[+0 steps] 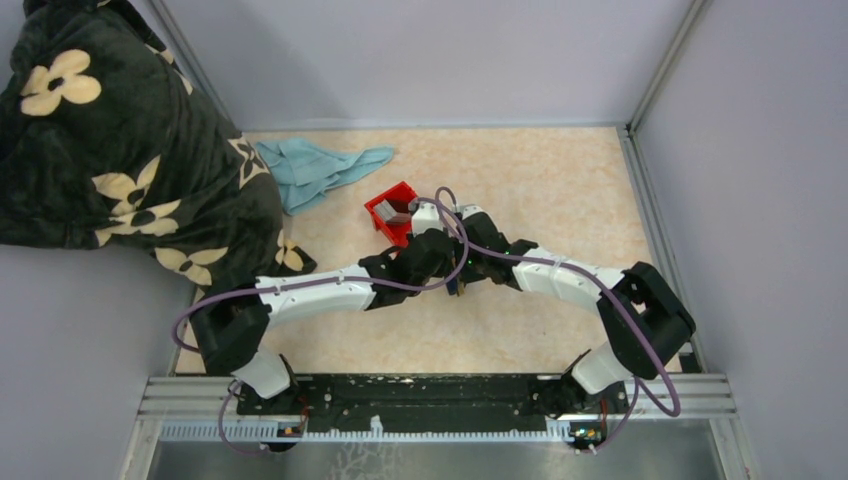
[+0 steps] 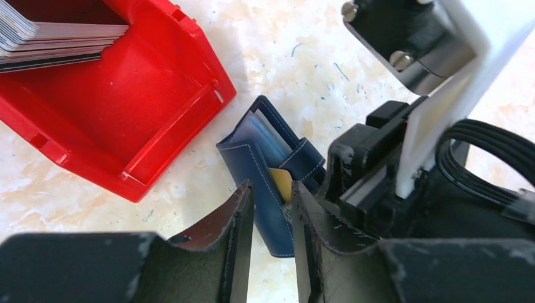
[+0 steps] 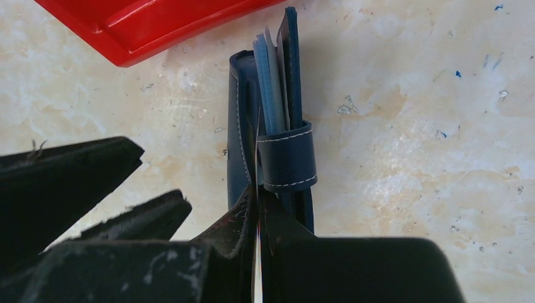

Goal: Put the credit cards into the card holder
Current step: Open the card holder at the center of the board.

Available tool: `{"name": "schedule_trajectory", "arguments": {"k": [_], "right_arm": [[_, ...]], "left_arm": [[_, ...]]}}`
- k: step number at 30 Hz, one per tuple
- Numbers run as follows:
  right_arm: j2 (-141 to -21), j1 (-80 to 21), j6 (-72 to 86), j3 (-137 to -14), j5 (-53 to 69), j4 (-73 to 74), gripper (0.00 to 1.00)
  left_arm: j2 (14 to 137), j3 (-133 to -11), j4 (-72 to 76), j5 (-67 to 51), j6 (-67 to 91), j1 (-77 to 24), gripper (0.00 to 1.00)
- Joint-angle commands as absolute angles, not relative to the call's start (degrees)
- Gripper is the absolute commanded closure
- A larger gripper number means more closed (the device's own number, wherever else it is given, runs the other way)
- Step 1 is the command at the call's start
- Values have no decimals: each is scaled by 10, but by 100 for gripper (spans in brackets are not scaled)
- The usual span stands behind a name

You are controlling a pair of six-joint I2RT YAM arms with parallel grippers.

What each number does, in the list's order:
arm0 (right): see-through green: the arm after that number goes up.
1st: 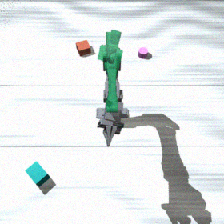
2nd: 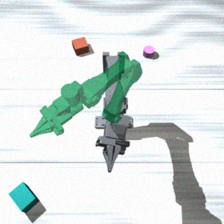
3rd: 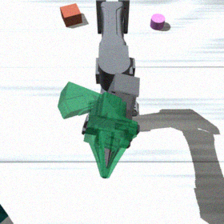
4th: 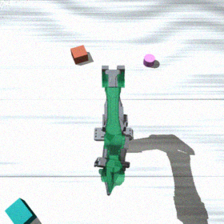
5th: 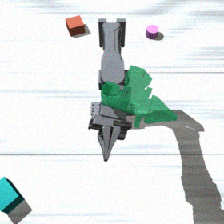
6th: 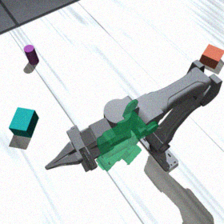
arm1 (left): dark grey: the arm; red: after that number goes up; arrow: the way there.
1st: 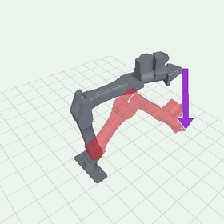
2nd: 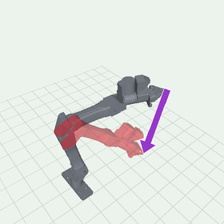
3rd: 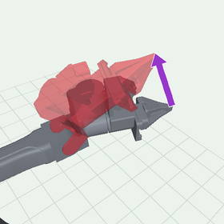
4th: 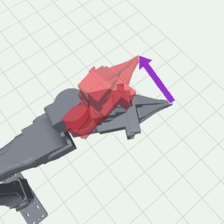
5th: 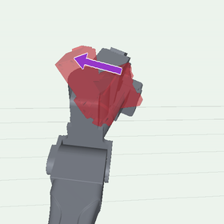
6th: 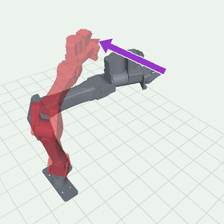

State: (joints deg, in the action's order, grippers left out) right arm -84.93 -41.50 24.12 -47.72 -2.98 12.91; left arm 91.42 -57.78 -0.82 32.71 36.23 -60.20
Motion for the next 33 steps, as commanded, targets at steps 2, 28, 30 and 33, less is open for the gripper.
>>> {"name": "schedule_trajectory", "arguments": {"k": [2,28,30,33], "right_arm": [[-848,-428,233,-476,-12,154,100],[-846,-438,231,-490,-14,165,100],[-846,-439,231,-490,-13,165,100],[-845,-439,231,-490,-13,166,100]], "left_arm": [[926,-561,21,337,362,-590,66],[1003,-602,41,271,310,-545,68],[1007,-606,42,270,307,-544,68],[1014,-613,42,269,305,-542,68]]}}
